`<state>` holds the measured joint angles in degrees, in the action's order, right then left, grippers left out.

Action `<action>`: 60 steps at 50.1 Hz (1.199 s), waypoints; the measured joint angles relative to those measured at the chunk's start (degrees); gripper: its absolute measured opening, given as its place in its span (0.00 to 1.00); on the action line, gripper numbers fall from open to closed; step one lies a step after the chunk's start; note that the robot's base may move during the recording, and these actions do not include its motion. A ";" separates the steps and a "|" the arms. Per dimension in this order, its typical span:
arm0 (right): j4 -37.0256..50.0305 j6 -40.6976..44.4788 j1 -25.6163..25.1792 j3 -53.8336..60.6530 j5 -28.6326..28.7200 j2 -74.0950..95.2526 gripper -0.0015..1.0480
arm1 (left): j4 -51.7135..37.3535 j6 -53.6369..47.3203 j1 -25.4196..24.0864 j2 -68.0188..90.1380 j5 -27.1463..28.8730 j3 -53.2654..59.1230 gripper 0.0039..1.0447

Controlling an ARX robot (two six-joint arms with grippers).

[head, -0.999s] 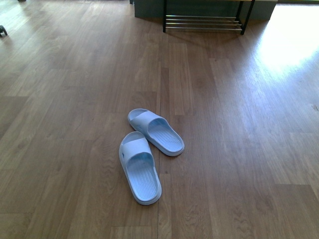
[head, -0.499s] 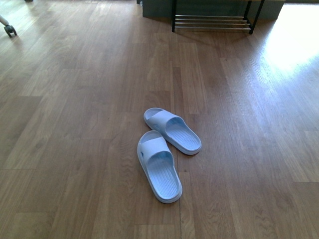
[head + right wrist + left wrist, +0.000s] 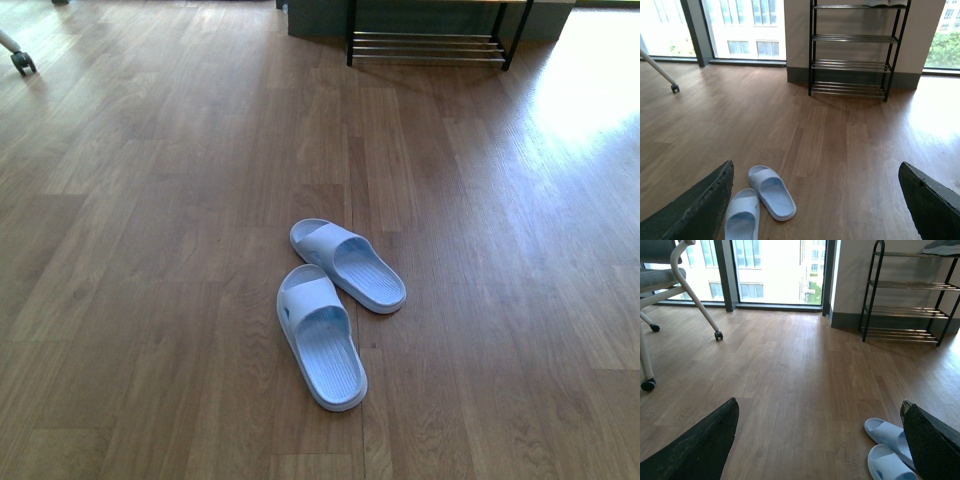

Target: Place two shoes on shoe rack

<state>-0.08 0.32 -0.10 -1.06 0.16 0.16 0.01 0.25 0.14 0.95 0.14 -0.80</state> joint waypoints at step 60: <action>0.00 -0.09 0.00 0.00 -0.20 0.00 0.91 | 0.00 0.00 0.00 0.00 -0.15 0.00 0.91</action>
<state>-0.08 0.23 -0.10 -1.06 -0.03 0.16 0.01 0.25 0.14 0.95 -0.01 -0.80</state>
